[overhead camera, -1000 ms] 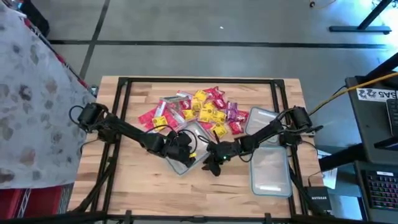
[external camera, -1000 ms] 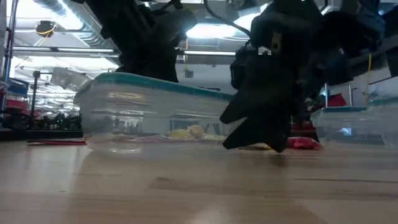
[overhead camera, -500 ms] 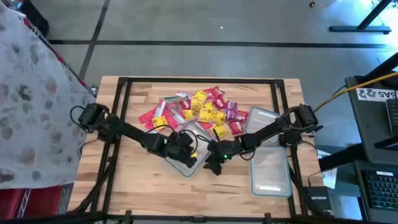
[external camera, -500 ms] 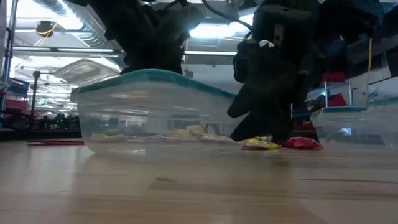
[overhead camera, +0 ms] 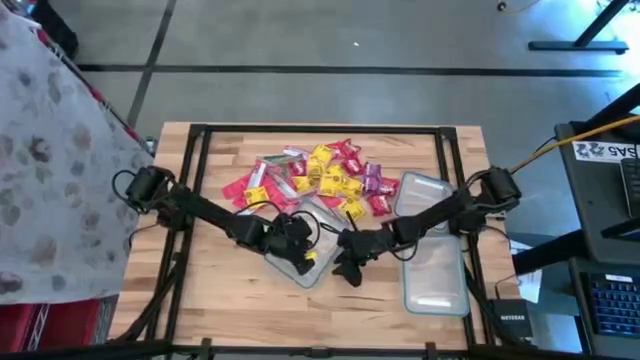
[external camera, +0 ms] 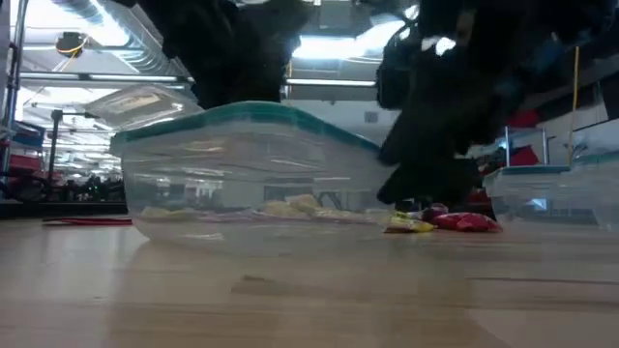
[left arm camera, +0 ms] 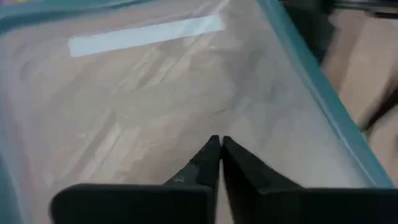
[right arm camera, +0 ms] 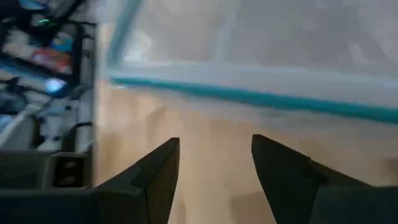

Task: Sort candy
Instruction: Open the rectangular transparent bin

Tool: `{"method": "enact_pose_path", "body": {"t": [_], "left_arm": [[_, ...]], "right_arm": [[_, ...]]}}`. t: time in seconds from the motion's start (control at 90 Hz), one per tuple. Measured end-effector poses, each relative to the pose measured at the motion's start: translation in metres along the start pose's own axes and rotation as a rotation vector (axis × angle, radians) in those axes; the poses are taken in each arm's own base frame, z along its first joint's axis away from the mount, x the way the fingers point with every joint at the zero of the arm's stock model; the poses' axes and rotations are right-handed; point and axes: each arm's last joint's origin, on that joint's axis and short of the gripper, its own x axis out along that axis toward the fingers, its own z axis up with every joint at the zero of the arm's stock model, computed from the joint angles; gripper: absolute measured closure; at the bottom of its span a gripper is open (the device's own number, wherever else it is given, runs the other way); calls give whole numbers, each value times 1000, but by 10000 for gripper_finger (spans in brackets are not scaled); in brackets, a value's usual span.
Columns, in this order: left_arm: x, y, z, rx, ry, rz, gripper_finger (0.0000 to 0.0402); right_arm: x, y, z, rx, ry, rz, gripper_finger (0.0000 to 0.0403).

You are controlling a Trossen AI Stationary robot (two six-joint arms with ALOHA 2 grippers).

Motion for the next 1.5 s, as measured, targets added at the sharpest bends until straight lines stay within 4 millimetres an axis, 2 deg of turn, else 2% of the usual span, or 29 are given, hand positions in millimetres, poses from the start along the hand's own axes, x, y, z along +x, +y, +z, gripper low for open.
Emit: {"method": "enact_pose_path", "body": {"t": [0.156,0.278,0.611,0.922,1.133,1.278,1.5], "left_arm": [[-6,4,4,20,6,16,402],[-7,8,-1,46,42,58,402],[-11,3,-9,80,41,70,402],[-11,4,-10,79,56,72,402],[-10,6,-9,71,55,75,402],[-9,6,-9,68,54,78,402],[-8,6,-10,59,56,88,402]], "right_arm": [[-3,2,1,16,-7,-12,214],[-2,1,-3,20,11,-20,214],[-10,0,4,-75,-70,-106,214],[-13,-22,24,-91,-81,-138,214],[-16,-34,26,-117,-42,-200,214],[-17,-39,32,-122,-37,-178,214],[-14,-34,36,-151,-61,-41,214]]}}
